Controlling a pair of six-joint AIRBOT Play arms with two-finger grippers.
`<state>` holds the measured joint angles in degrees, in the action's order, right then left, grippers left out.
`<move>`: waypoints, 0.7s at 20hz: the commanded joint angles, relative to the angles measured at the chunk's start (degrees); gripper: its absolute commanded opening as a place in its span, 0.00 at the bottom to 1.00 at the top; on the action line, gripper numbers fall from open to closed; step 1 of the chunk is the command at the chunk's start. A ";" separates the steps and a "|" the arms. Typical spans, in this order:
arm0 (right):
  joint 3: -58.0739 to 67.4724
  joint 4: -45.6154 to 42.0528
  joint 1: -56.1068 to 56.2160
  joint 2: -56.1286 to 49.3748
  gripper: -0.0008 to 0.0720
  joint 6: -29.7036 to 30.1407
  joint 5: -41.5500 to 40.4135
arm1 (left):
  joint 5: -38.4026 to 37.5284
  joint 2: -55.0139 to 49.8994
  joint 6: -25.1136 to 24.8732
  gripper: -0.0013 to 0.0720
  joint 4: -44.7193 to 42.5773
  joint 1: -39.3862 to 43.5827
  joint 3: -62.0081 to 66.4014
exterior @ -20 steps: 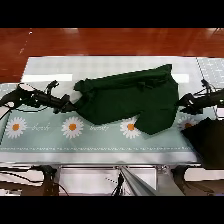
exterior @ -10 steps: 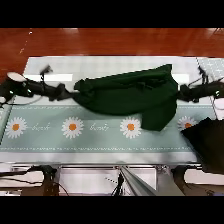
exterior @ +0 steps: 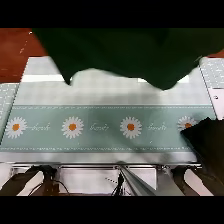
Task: Fold the shirts.
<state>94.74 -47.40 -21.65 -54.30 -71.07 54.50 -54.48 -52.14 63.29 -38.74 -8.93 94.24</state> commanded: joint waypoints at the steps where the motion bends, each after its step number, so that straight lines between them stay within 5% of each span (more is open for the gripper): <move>1: 7.04 -9.29 0.04 8.76 0.06 -9.29 -1.66 | 6.14 11.58 0.90 0.05 -8.41 0.02 5.53; 6: 7.45 -20.55 0.04 16.65 0.06 -14.62 14.38 | -8.98 21.24 15.02 0.05 -27.36 0.02 5.53; 14: 7.45 -22.25 0.04 16.68 0.06 -13.68 27.45 | -33.88 22.25 19.96 0.05 -31.87 0.00 5.53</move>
<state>102.10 -68.40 -21.65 -37.06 -85.41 76.31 -78.52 -29.82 80.25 -68.49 -8.93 99.72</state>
